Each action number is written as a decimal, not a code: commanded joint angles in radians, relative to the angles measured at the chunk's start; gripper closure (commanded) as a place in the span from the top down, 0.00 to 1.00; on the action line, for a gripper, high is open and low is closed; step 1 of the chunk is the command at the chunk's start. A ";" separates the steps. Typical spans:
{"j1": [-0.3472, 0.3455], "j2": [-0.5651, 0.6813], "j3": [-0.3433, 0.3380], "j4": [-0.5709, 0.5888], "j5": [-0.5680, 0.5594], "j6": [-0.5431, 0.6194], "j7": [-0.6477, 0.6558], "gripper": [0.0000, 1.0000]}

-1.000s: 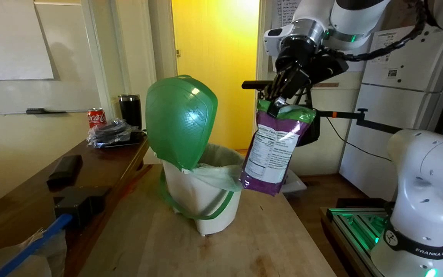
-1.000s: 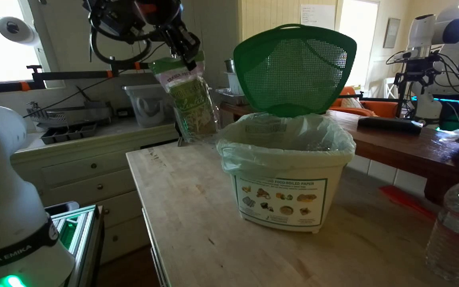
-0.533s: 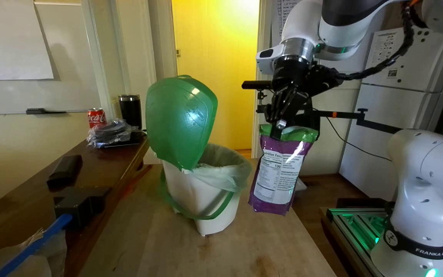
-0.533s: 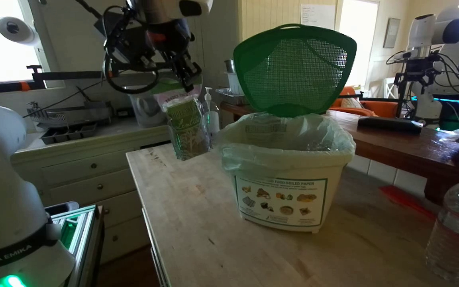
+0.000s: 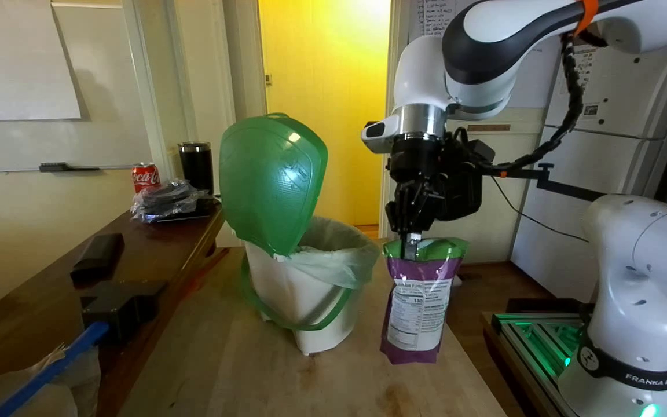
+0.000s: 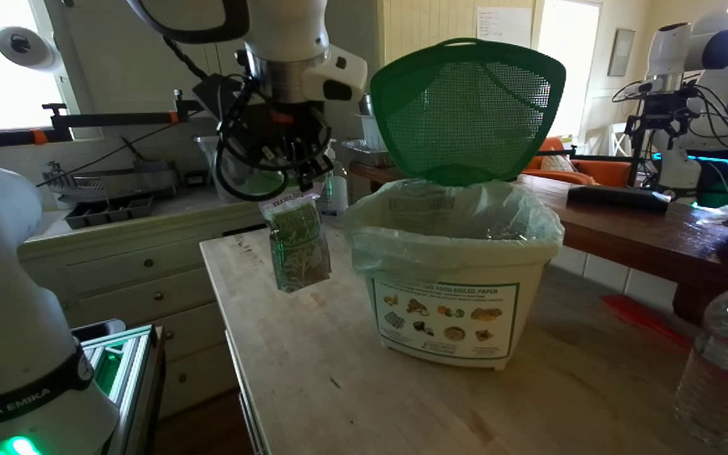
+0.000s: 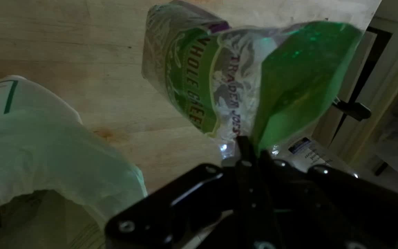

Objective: Open the trash can then remove the contents inside

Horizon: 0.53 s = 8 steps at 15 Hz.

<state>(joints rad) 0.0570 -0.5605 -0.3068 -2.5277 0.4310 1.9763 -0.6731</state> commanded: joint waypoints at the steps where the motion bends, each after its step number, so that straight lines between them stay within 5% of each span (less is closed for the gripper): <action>1: -0.009 0.067 0.022 0.021 0.010 0.011 -0.022 0.01; 4: -0.015 0.110 0.032 0.028 0.011 0.015 -0.030 0.02; 5: -0.018 0.120 0.037 0.028 0.009 0.020 -0.030 0.21; 8: -0.025 0.141 0.049 0.032 0.004 0.036 -0.028 0.42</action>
<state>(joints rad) 0.0497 -0.4433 -0.2781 -2.5164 0.4313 1.9976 -0.6920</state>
